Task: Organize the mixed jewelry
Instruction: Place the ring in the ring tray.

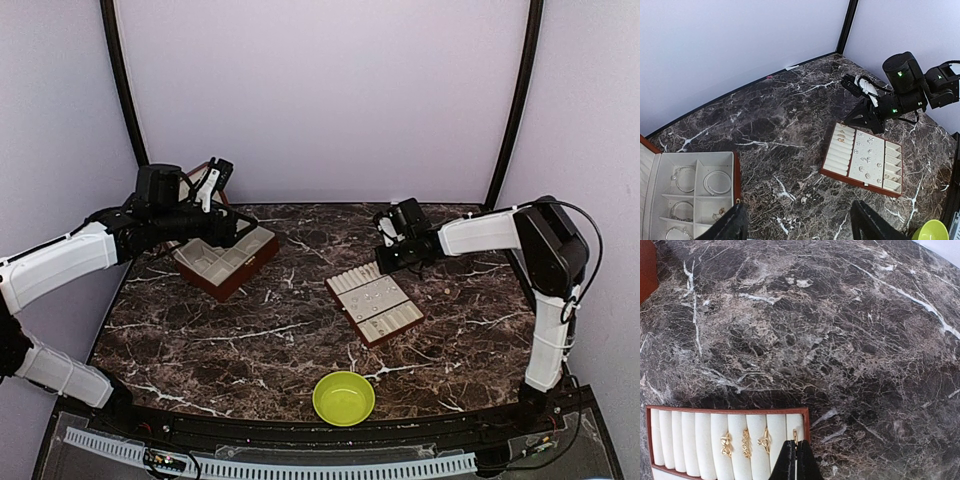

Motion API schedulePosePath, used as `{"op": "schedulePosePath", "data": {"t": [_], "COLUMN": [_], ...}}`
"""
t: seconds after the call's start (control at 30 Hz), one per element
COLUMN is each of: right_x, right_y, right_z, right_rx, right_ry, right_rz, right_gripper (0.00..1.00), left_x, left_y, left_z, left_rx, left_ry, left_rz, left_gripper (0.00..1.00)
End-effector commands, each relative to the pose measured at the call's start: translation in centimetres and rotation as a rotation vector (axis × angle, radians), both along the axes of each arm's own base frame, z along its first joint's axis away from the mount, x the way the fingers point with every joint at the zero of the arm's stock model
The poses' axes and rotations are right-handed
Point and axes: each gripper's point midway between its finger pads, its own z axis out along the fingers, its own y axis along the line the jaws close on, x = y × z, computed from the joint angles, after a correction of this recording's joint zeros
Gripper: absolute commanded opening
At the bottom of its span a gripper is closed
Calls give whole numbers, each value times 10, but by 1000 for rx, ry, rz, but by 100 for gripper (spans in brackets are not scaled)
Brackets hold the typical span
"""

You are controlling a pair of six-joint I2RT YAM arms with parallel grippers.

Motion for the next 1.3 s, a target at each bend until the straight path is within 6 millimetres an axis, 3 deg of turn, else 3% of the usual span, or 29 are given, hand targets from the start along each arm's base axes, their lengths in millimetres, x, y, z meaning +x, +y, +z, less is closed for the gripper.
{"op": "schedulePosePath", "data": {"t": [0.0, 0.57, 1.27], "right_x": [4, -9, -17], "right_y": [3, 3, -4], "right_z": [-6, -13, -50], "right_rx": [-6, -1, -54], "right_ry": [11, 63, 142], "right_rz": [21, 48, 33], "right_gripper": [0, 0, 0], "left_x": [-5, -4, -4], "left_y": [7, 7, 5], "left_z": [3, 0, -2], "left_rx": [18, 33, 30], "left_ry": [-17, -19, -12], "left_rz": [1, -2, -4], "left_gripper": [73, 73, 73]}}
